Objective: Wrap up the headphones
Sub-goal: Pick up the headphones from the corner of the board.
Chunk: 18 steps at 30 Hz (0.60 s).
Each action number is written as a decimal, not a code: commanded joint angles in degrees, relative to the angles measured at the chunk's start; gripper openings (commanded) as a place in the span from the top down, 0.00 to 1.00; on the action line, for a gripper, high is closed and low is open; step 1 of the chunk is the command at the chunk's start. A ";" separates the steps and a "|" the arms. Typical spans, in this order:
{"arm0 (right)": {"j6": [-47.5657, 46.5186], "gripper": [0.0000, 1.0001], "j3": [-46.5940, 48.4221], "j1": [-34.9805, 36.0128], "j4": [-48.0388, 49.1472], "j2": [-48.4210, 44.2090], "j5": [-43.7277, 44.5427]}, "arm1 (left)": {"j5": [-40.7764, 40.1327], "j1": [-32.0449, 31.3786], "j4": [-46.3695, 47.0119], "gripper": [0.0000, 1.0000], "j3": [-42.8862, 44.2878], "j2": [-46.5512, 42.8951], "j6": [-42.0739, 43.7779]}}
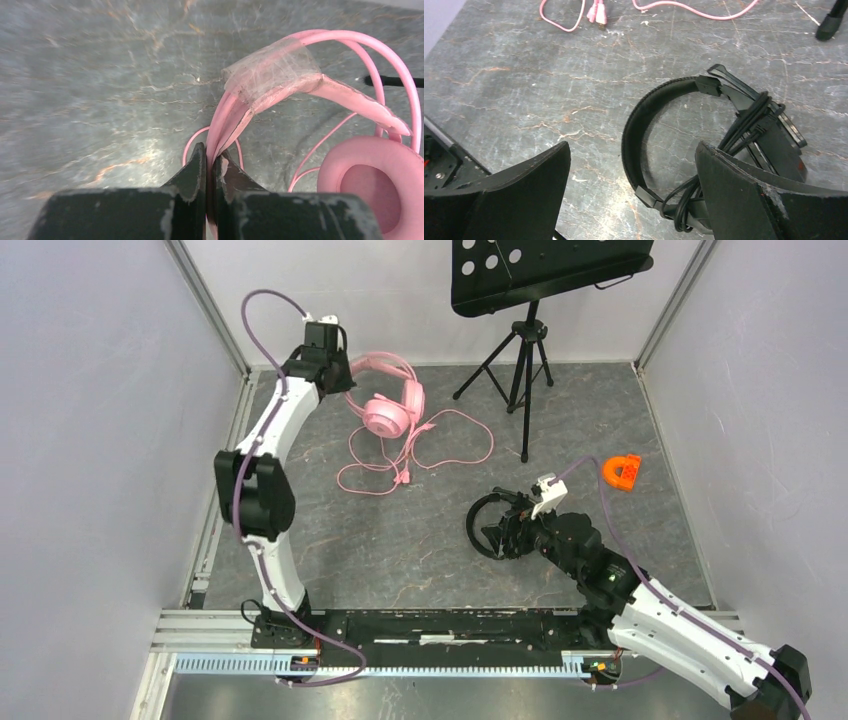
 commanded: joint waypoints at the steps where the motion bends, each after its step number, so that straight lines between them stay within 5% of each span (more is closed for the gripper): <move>1: 1.17 0.02 -0.29 -0.04 5.54 -1.02 -2.89 | -8.14 -4.04 4.07 0.98 -3.91 -13.80 7.14; 7: 3.60 0.02 2.22 -0.01 12.28 -1.20 -2.33 | -21.61 -13.43 8.81 0.98 -13.70 -27.16 18.10; 12: 5.33 0.02 8.68 -0.07 13.36 3.62 -1.71 | -23.72 -18.01 9.53 0.98 -20.73 -38.66 17.17; 18: 7.92 0.07 14.39 0.21 17.86 8.32 -2.60 | -13.38 -20.76 9.71 0.98 -31.04 -51.37 7.70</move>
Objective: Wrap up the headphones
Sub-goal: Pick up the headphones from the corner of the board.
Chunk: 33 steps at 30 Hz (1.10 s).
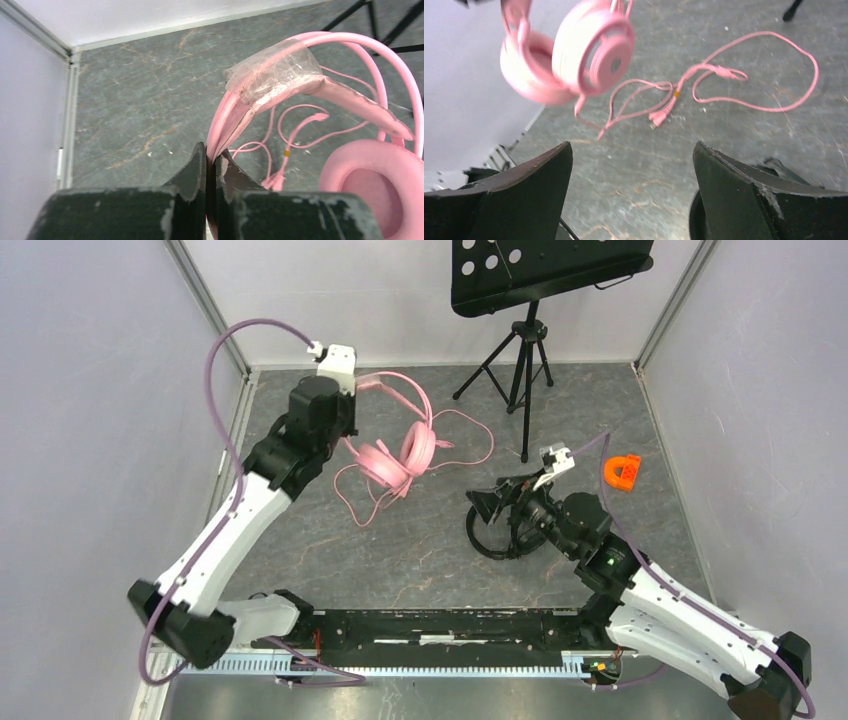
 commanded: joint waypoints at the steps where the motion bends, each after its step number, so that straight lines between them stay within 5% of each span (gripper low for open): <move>1: 2.13 0.07 6.30 0.44 6.39 3.05 -0.60 | 9.33 -0.93 5.16 0.98 -5.34 -10.17 -8.67; 5: 3.86 0.09 8.92 1.26 7.43 6.09 -2.62 | 16.23 -0.99 6.48 0.98 -11.06 -15.64 -11.84; 12: 9.04 0.12 8.61 4.73 12.57 9.58 -3.39 | 13.96 -0.98 6.37 0.98 -15.52 -18.97 -14.06; 22: 17.06 0.15 19.73 16.53 -0.25 23.06 23.47 | 8.61 -1.59 2.43 0.98 -17.73 -17.80 -15.97; 33: 22.79 0.27 28.83 18.33 -8.73 37.77 29.41 | 4.09 -2.95 -0.21 0.98 -18.27 -17.89 -15.91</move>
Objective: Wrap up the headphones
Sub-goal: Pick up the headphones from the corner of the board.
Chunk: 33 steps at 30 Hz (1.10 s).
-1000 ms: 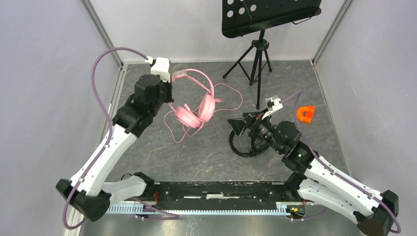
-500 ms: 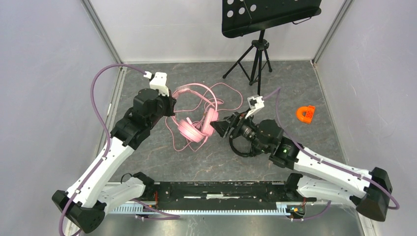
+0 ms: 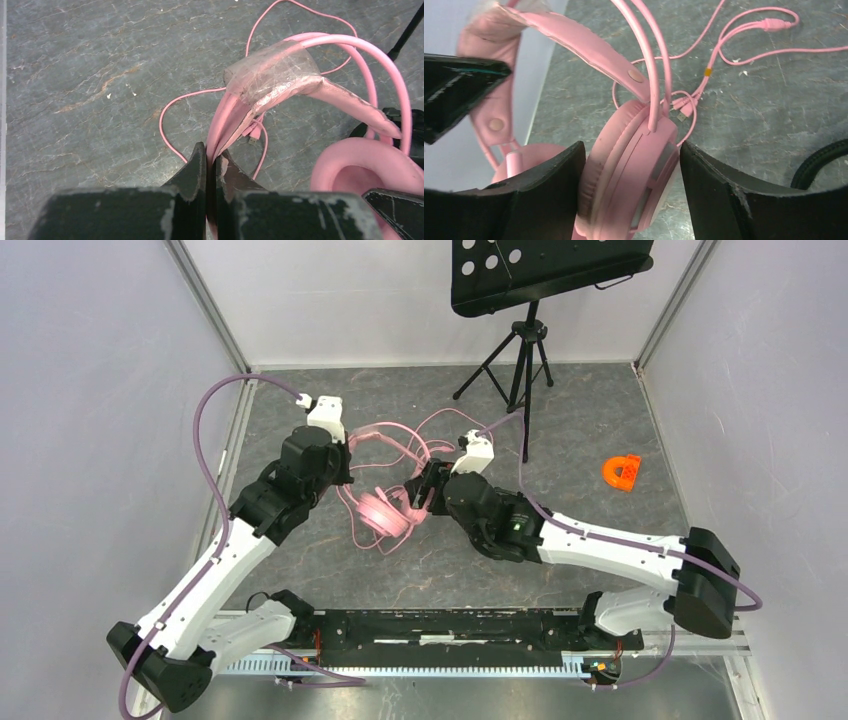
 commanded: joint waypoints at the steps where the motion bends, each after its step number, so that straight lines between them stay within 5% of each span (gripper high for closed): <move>1: 4.19 0.27 3.69 0.81 -3.88 2.66 5.61 | -2.50 -0.81 4.21 0.98 0.20 -0.60 -4.42; 4: 5.50 0.29 6.94 0.82 -6.31 5.84 5.40 | -3.88 -1.27 4.36 0.98 -0.03 -0.03 -4.56; 6: 4.82 0.39 7.49 0.78 -5.16 7.06 4.25 | -3.54 -1.36 4.65 0.98 -0.29 0.21 -4.56; 9: 2.74 0.88 6.29 0.75 -0.95 7.33 3.16 | -2.86 -1.37 4.65 0.97 -0.59 -0.47 -5.06; 11: 0.88 0.97 4.73 0.74 3.13 6.91 2.85 | -2.23 -1.42 4.55 0.89 -1.17 -1.68 -5.50; 16: -7.26 1.00 5.94 0.66 7.51 7.58 0.40 | -2.07 -1.32 -1.09 0.56 -0.27 -3.67 -7.25; 22: -13.95 1.00 10.16 0.64 4.46 9.30 -2.09 | -1.61 -1.28 -12.64 0.34 6.78 -1.14 -6.09; 26: -15.58 1.00 10.48 0.67 3.07 8.90 -3.03 | -3.12 -1.28 -18.87 0.24 11.33 0.89 -4.49; 33: -15.84 1.00 9.28 0.65 2.37 7.59 -2.18 | -1.10 -1.28 -26.05 0.26 16.01 3.80 -3.12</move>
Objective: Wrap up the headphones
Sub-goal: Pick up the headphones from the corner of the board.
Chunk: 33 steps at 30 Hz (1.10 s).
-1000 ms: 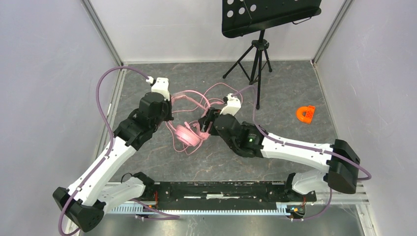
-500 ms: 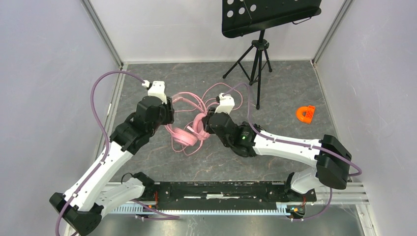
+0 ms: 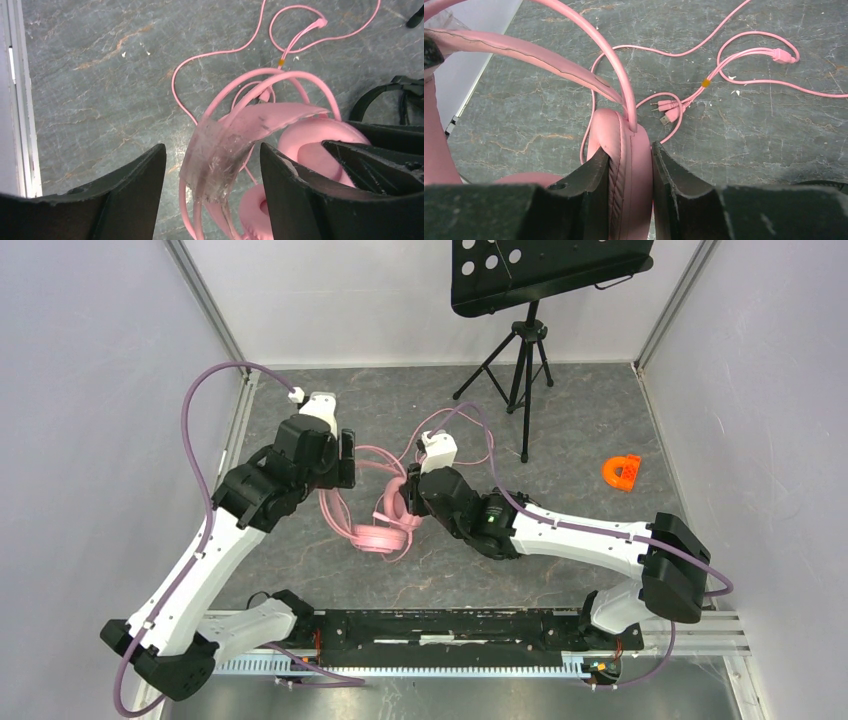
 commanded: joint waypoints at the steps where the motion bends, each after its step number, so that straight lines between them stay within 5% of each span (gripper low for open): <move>1: -0.24 1.00 2.27 -0.03 3.98 -2.32 0.61 | 1.91 -0.10 -5.70 0.26 2.60 0.50 1.71; 12: -0.22 1.00 0.59 -0.75 5.50 -3.06 -0.27 | -0.47 -0.08 -2.69 0.27 0.53 4.31 7.70; 20: -1.69 1.00 0.01 -1.31 7.12 -2.90 -2.18 | -1.25 -0.08 -1.94 0.61 -0.16 5.36 8.40; 25: -3.80 0.75 0.37 -2.69 8.07 -4.02 -3.06 | -2.52 -0.08 -1.76 0.97 -0.78 4.45 8.72; 33: -21.52 0.24 -10.43 -3.38 22.84 -15.88 -6.24 | -8.32 0.05 3.44 0.98 0.10 1.45 7.22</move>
